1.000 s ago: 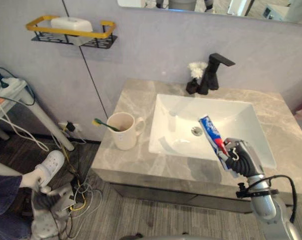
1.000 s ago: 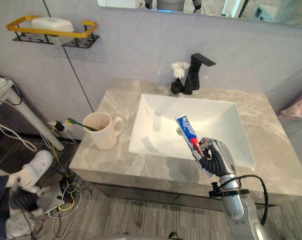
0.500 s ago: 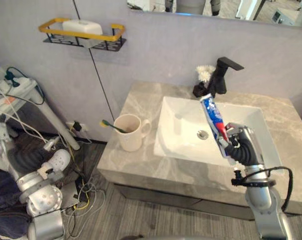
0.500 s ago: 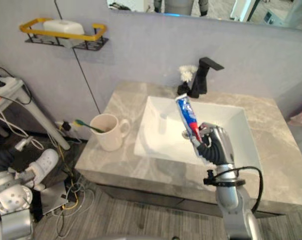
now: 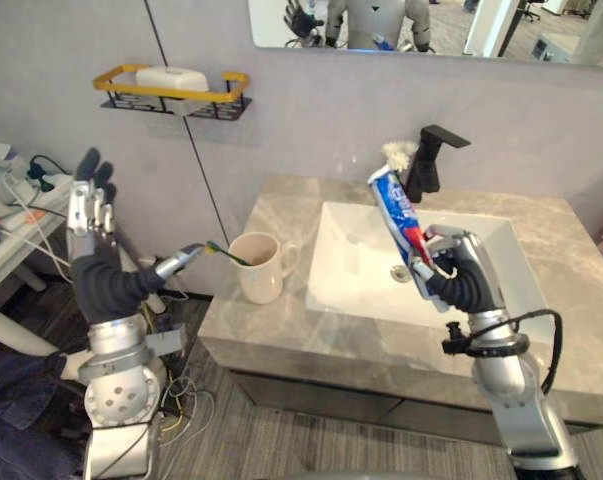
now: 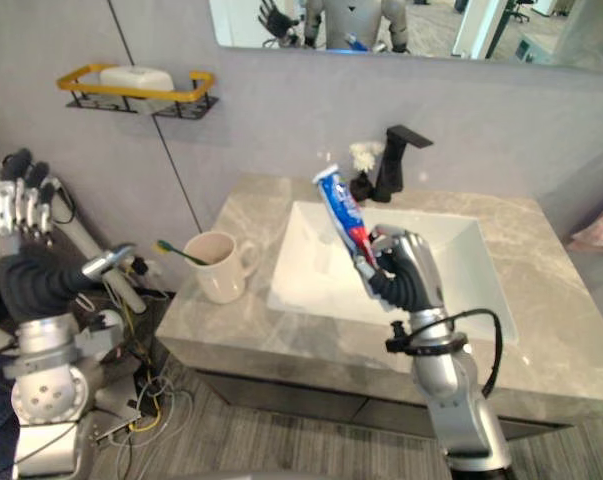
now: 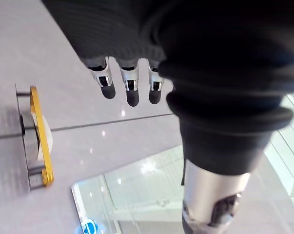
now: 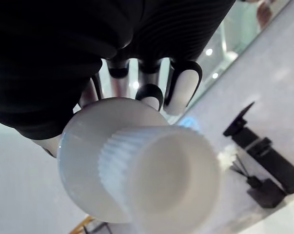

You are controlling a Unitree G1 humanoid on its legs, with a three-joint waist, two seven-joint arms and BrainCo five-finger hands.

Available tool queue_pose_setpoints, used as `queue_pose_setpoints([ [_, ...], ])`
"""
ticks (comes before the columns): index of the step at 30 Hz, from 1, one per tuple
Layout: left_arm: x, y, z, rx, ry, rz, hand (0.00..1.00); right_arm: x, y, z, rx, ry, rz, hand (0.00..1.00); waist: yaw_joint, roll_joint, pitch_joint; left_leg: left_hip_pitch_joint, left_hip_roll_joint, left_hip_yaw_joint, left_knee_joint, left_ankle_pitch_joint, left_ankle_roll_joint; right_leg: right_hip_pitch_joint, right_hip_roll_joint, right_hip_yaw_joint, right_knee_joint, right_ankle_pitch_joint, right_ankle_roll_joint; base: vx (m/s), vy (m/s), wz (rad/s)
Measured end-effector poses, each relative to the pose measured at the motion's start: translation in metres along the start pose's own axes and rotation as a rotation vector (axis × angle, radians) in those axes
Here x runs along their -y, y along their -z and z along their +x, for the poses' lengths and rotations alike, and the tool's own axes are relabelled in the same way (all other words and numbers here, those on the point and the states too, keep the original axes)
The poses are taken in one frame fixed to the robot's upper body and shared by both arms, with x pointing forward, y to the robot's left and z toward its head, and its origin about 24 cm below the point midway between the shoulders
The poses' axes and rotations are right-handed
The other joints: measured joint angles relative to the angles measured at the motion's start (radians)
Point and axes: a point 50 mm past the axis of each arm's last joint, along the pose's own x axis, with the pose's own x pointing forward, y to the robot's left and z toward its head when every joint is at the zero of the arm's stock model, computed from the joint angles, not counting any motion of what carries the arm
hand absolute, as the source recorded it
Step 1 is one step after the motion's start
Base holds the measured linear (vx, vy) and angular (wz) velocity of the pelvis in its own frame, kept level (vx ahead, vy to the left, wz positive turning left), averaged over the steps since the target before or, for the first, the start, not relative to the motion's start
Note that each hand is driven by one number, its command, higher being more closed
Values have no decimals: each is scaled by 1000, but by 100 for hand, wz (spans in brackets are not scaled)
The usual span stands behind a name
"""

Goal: Organize washtable

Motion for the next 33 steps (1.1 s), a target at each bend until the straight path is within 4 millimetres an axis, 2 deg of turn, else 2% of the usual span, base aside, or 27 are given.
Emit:
queue_pose_setpoints([
  [5,16,-1,4,-20,114,-228,0,-5,-7,9,54,-34,2,100,0,-1,-1,4,0,-3,-2,0,0,5,0,-4,0,0,0,0,0,1],
  [7,25,-1,7,-36,179,-372,0,-7,-9,10,69,-50,-1,100,-1,-2,-1,13,0,-3,-4,0,0,13,0,-5,0,0,0,0,0,0],
  [10,31,1,6,-76,247,-459,0,-7,-10,14,78,-61,-12,100,-2,-4,-1,13,0,-3,-5,0,0,13,0,-4,0,0,0,-13,-3,-1],
  [18,58,16,-1,-213,454,-535,0,-9,-20,28,153,-78,-16,100,-4,-12,-2,7,1,7,-9,4,-2,-1,1,10,0,0,0,-14,-4,-3],
  [27,76,45,-1,-359,512,-570,0,-4,-27,39,200,-40,18,100,-28,-27,-3,11,1,21,-33,15,-4,-14,0,22,0,1,0,-4,-2,-3],
  [33,87,57,13,-392,514,-590,0,-9,-33,42,235,-64,31,100,-34,-28,-4,14,2,35,-36,15,-4,-19,1,35,0,1,0,-11,-11,-6],
])
